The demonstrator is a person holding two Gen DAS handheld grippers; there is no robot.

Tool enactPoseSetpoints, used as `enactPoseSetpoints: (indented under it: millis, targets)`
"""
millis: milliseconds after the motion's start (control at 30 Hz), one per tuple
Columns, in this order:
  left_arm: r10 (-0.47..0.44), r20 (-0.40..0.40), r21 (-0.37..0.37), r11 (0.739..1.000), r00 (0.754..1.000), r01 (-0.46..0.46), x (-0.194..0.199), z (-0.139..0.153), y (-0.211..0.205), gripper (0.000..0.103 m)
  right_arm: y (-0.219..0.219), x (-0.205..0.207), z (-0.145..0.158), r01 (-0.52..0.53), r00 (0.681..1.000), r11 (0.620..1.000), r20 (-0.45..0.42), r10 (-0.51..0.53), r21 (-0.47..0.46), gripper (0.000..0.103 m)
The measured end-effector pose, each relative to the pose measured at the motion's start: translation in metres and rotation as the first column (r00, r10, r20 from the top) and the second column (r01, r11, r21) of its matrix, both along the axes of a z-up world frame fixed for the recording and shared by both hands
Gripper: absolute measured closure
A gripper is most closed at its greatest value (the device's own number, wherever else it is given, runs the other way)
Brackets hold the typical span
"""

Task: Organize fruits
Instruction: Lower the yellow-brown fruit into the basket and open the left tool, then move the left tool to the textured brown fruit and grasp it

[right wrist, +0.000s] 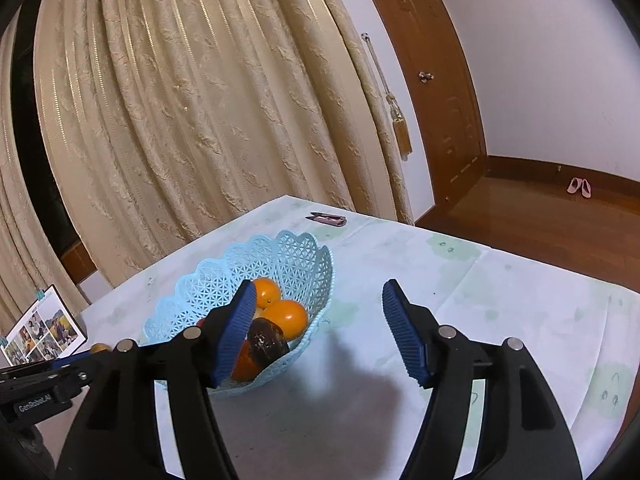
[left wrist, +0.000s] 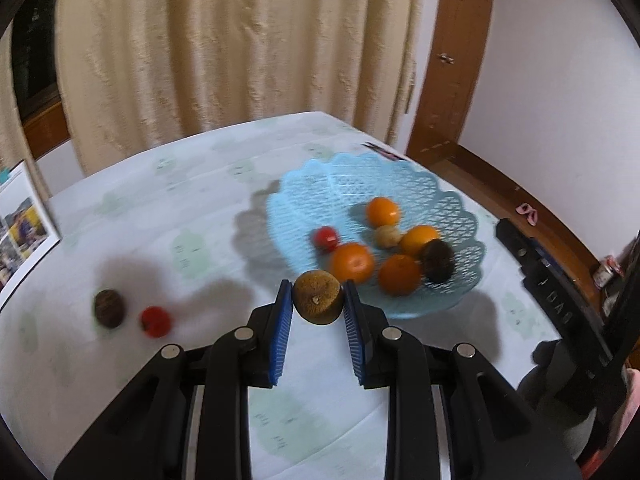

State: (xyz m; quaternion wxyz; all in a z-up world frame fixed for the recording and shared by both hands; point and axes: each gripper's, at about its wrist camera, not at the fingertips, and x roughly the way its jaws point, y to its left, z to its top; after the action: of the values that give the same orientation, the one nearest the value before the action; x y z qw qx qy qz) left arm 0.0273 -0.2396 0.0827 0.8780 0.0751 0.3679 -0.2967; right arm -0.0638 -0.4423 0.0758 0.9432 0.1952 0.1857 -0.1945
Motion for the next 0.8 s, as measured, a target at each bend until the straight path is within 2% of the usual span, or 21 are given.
enactPoseSetpoints:
  millis: [133,200,267,533,633,733,800]
  targets:
    - [-0.045,-0.013,-0.015,0.999,0.999,0.044,0.001,-0.002,-0.021,0.077,0.000,0.000,0.000,0.002,1.000,1.000,0.000,-0.002,0.003,0.036]
    - [-0.055,-0.015,-0.021,0.998,0.998,0.055,0.002,-0.004,-0.026,0.073,0.000,0.000,0.000,0.001,1.000,1.000,-0.003,-0.001,0.004,0.036]
    - [-0.051,-0.027,-0.035,0.998,0.998,0.050,0.006,-0.005,-0.026,0.050,0.000,-0.001,0.000,-0.001,1.000,1.000,-0.004,0.001,0.005,0.036]
    - [0.035,-0.011,-0.052,0.998,0.999,-0.035,0.019,0.002,0.000,0.049,-0.001,-0.003,0.000,-0.001,1.000,1.000,-0.004,0.001,0.005,0.036]
    - [0.075,0.008,-0.034,0.997,0.997,-0.074,0.021,0.005,0.010,0.045,-0.001,-0.004,0.000,0.003,1.000,1.000,-0.004,-0.003,0.008,0.036]
    - [0.108,0.036,-0.021,0.994,0.994,-0.107,0.022,0.008,0.022,0.034,-0.001,-0.004,0.000,0.008,1.000,1.000,-0.002,-0.008,0.009,0.036]
    - [0.136,0.049,-0.017,0.991,0.989,-0.136,0.024,0.010,0.034,0.033,-0.002,-0.004,0.001,0.011,1.000,1.000,0.000,-0.011,0.009,0.036]
